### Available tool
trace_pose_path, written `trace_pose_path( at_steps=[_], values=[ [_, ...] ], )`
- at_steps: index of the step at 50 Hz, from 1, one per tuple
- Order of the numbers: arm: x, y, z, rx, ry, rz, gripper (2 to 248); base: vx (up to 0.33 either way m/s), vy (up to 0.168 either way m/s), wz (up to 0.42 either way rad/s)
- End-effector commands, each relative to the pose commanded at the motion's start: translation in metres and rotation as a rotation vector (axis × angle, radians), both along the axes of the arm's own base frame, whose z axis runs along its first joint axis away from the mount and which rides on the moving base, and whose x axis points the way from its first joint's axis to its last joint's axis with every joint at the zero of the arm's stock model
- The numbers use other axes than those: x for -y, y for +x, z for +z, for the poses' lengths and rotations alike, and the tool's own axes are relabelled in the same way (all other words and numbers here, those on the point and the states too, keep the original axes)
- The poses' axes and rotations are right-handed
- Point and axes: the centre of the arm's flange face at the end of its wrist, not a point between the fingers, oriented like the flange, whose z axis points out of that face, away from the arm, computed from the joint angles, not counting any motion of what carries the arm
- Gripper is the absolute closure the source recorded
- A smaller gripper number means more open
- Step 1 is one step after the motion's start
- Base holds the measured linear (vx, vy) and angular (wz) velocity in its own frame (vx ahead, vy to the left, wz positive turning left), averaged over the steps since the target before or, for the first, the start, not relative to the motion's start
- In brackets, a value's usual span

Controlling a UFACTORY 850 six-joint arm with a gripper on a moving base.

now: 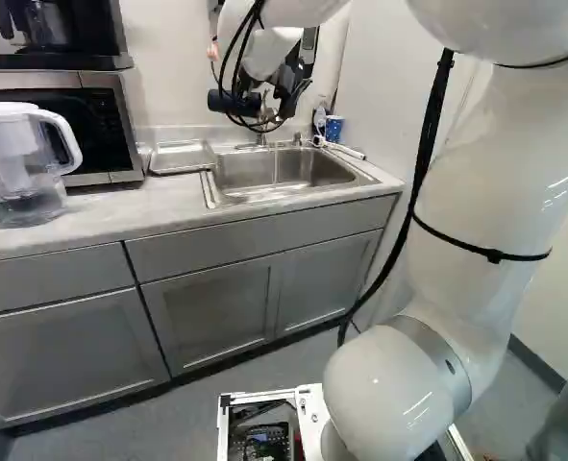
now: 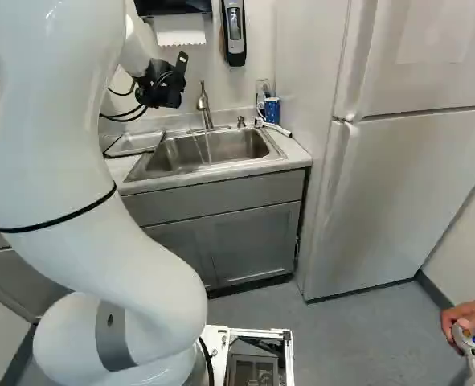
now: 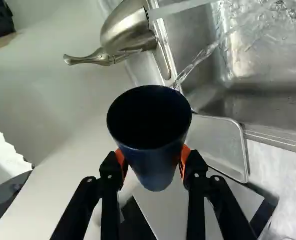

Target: Rinse the cup and place it in the tray

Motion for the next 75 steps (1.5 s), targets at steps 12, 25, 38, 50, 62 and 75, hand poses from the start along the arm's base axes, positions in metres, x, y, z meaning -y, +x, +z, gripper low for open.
trace_pose_path(
  at_steps=[12, 25, 38, 50, 62, 75],
  values=[
    [0.0000, 0.0000, 0.0000, -0.005, 0.015, -0.009, 129, 0.000, 0.000, 0.000],
    [0.0000, 0.0000, 0.0000, -0.005, 0.015, -0.009, 129, 0.000, 0.000, 0.000],
    [0.0000, 0.0000, 0.0000, 0.012, -0.032, 0.020, 129, 0.000, 0.000, 0.000],
    [0.0000, 0.0000, 0.0000, 0.047, -0.131, 0.080, 129, 0.000, 0.000, 0.000],
    [0.0000, 0.0000, 0.0000, 0.085, -0.233, 0.143, 129, 0.000, 0.000, 0.000],
    [0.0000, 0.0000, 0.0000, 0.125, -0.345, 0.211, 129, 0.000, 0.000, 0.000]
  ],
)
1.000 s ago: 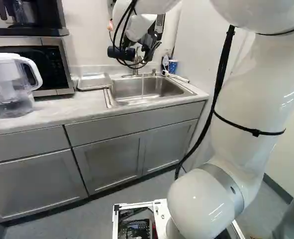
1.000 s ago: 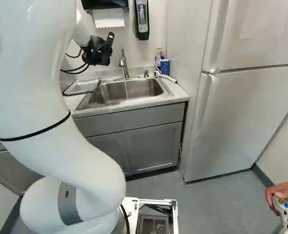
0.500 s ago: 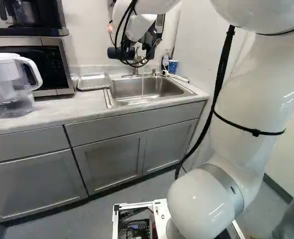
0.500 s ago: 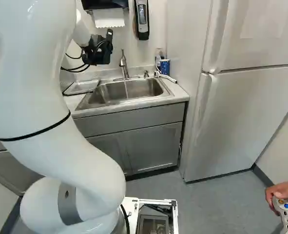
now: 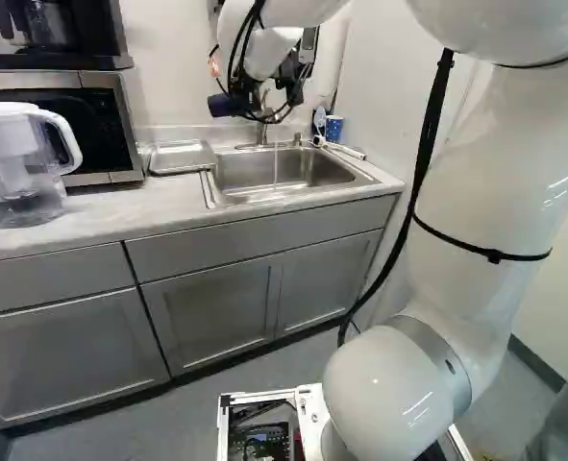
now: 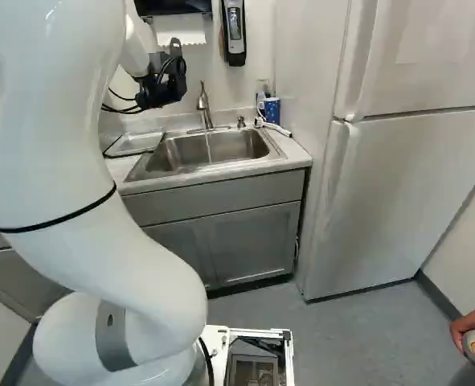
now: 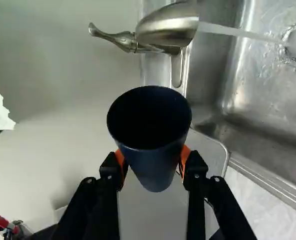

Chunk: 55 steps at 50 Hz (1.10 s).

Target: Rinse the cup and place it in the tray

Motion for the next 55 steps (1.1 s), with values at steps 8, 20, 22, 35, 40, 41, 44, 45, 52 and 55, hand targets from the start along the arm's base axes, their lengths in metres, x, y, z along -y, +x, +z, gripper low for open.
trace_pose_path(
  at_steps=[8, 20, 22, 35, 40, 41, 44, 45, 52, 55],
  values=[
    [0.0000, 0.0000, 0.0000, 0.025, -0.068, 0.042, 129, 0.000, 0.000, 0.000],
    [0.0000, 0.0000, 0.0000, 0.062, -0.171, 0.105, 129, 0.000, 0.000, 0.000],
    [0.0000, 0.0000, 0.0000, 0.068, -0.188, 0.116, 129, 0.000, 0.000, 0.000],
    [0.0000, 0.0000, 0.0000, 0.109, -0.299, 0.184, 129, 0.000, 0.000, 0.000],
    [0.0000, 0.0000, 0.0000, 0.124, -0.342, 0.210, 129, 0.000, 0.000, 0.000],
    [0.0000, 0.0000, 0.0000, 0.127, -0.351, 0.215, 129, 0.000, 0.000, 0.000],
    [0.0000, 0.0000, 0.0000, 0.137, -0.377, 0.231, 129, 0.000, 0.000, 0.000],
    [0.0000, 0.0000, 0.0000, 0.140, -0.385, 0.236, 129, 0.000, 0.000, 0.000],
    [0.0000, 0.0000, 0.0000, 0.161, -0.445, 0.273, 129, 0.000, 0.000, 0.000],
    [0.0000, 0.0000, 0.0000, 0.171, -0.471, 0.289, 129, 0.000, 0.000, 0.000]
  ],
)
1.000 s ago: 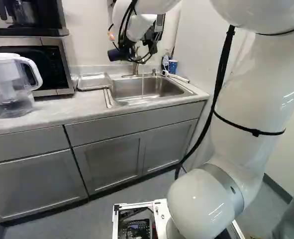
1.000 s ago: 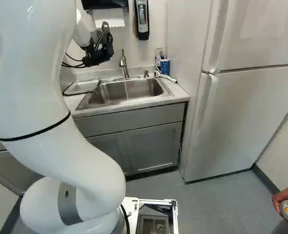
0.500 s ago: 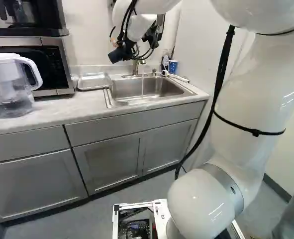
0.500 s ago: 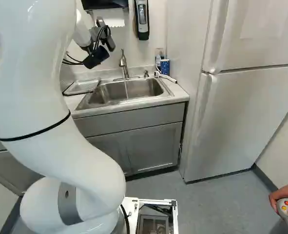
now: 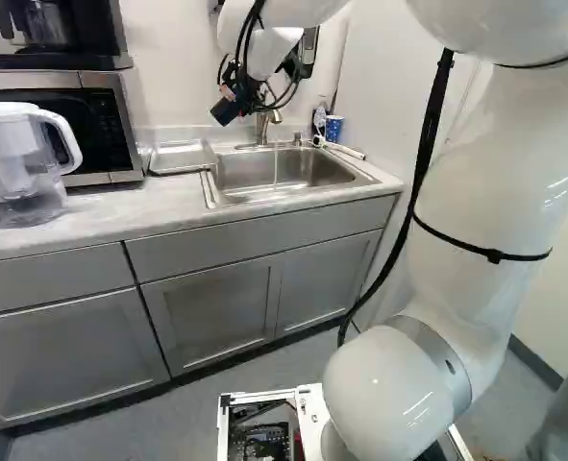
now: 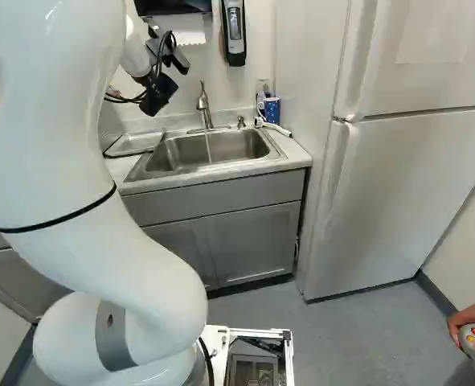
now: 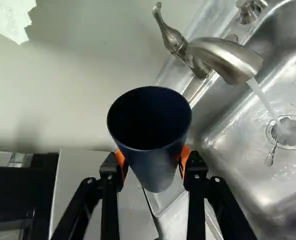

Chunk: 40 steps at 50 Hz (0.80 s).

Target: Rinse the cup and place it in the tray

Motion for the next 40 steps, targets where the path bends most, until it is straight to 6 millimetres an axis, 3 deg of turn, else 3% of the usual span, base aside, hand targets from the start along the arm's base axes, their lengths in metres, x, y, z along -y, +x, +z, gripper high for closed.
trace_pose_path(
  at_steps=[40],
  values=[
    [0.0000, 0.0000, 0.0000, 0.124, -0.342, 0.210, 129, 0.000, 0.000, 0.000]
  ],
)
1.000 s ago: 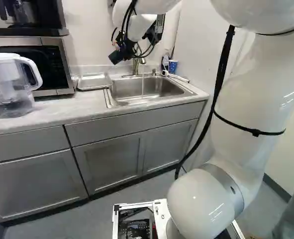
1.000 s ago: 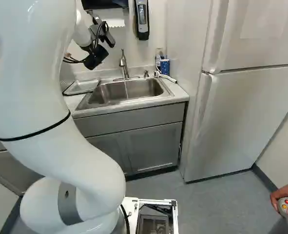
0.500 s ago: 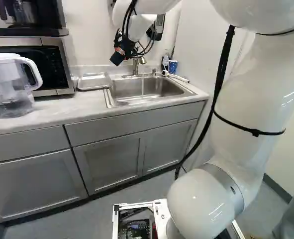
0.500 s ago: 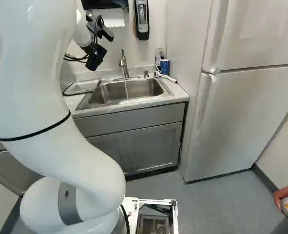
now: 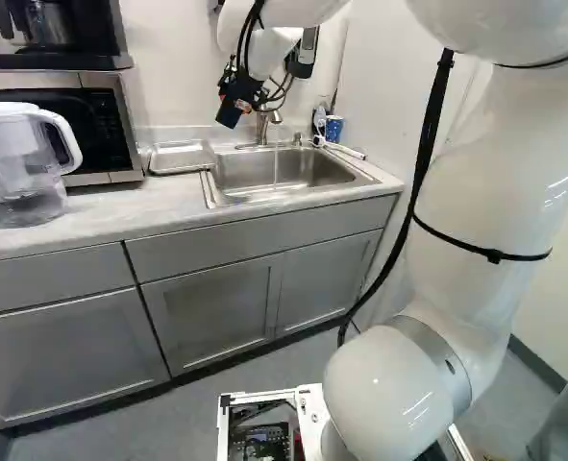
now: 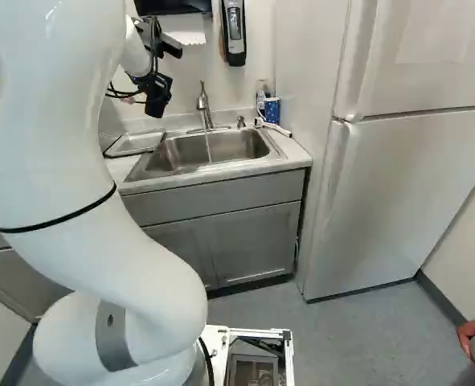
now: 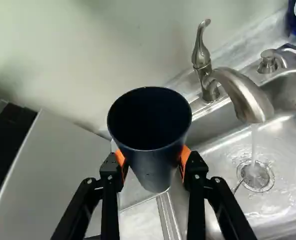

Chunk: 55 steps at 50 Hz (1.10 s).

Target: Rinse the cup and place it in the tray

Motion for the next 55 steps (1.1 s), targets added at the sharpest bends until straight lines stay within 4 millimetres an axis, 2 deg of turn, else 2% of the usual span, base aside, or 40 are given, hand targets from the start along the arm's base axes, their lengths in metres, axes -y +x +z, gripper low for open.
trace_pose_path(
  at_steps=[37, 55],
  values=[
    [0.0000, 0.0000, 0.0000, 0.115, -0.317, 0.194, 129, 0.000, 0.000, 0.000],
    [0.0000, 0.0000, 0.0000, 0.115, -0.317, 0.194, 129, 0.000, 0.000, 0.000]
  ],
)
